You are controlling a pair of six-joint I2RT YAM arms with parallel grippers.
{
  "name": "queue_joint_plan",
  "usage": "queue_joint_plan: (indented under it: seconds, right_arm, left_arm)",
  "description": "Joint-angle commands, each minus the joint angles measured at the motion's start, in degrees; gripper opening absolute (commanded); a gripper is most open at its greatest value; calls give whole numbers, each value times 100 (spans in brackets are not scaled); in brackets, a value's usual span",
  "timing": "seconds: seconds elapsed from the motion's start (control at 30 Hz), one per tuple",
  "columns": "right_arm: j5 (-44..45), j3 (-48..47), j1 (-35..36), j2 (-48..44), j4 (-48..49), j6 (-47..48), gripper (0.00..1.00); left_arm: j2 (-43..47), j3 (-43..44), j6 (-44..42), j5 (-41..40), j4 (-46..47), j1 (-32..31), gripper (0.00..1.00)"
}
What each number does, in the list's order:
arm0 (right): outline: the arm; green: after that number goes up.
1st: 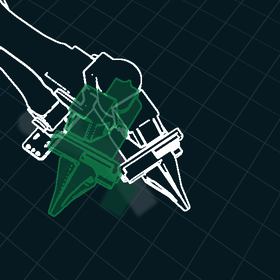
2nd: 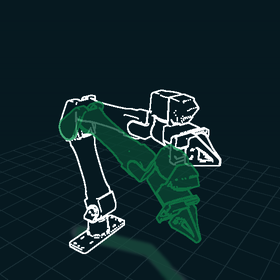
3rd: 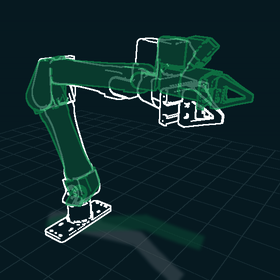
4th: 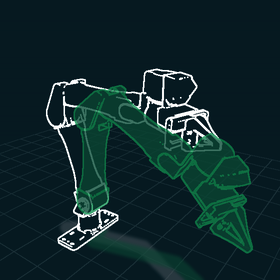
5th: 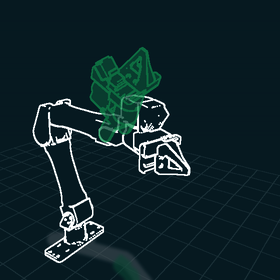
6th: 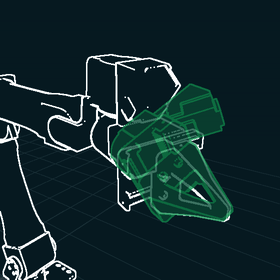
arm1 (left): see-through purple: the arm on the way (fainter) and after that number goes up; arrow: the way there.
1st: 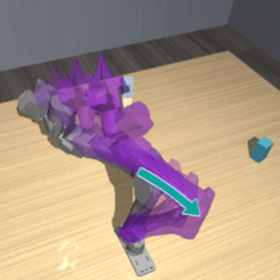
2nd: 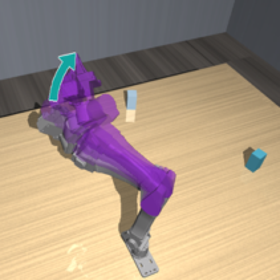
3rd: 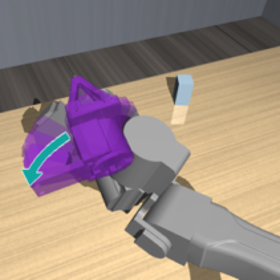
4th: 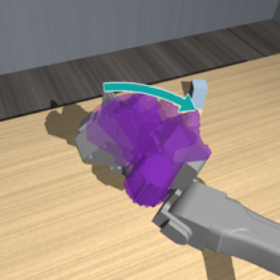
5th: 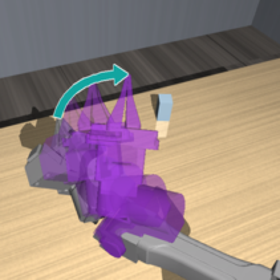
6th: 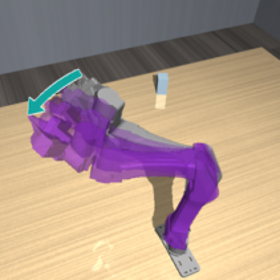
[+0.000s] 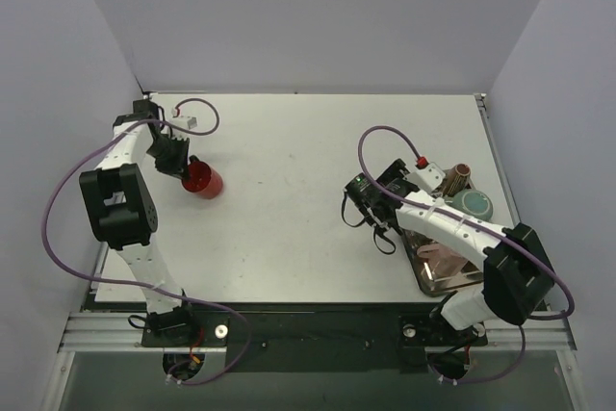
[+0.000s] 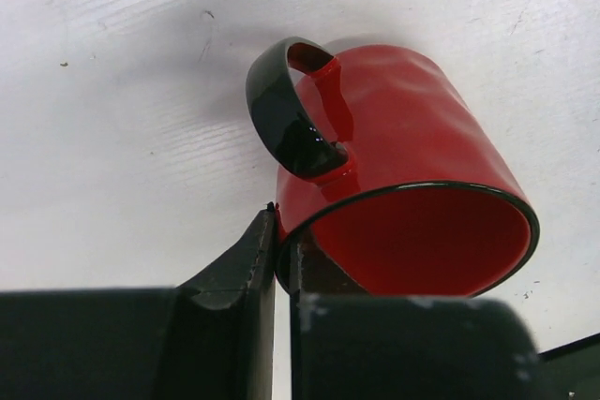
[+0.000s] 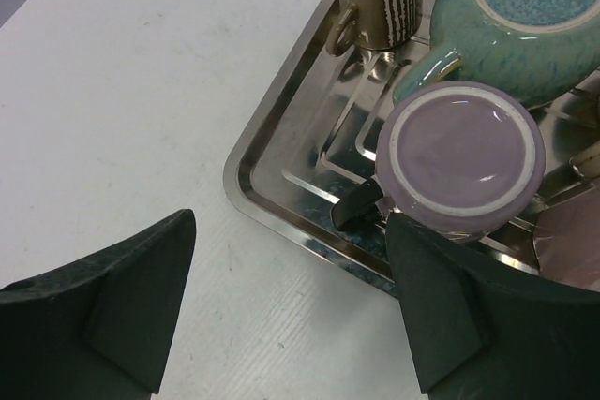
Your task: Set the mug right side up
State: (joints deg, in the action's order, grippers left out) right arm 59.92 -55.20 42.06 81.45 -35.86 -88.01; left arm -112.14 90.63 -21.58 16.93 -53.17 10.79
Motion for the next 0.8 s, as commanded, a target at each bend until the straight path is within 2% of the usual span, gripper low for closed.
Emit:
queue_joint_plan:
  seconds: [0.0,0.13,0.33,0.57,0.77]
  right_arm:
    - [196,79,-216,213,-370,-858,76]
    - [90,1,-383,511,-334,-832,74]
    - [-164,-26,-462,819,-290,-1139,74]
    - [-674,-280,-427,1311,-597,-1930,73]
    - [-649,-605,-655,1829,-765,-2406,70]
  left_arm:
    - [-45,482,-153,21,-388,-15,16]
    - [-159,552,-171,12,-414,-41,34]
    - [139,587,-171,249,-475,-33,51]
    - [824,544,-83,899,-519,-59,52]
    - [1202,271,-100,882,-361,-112,52]
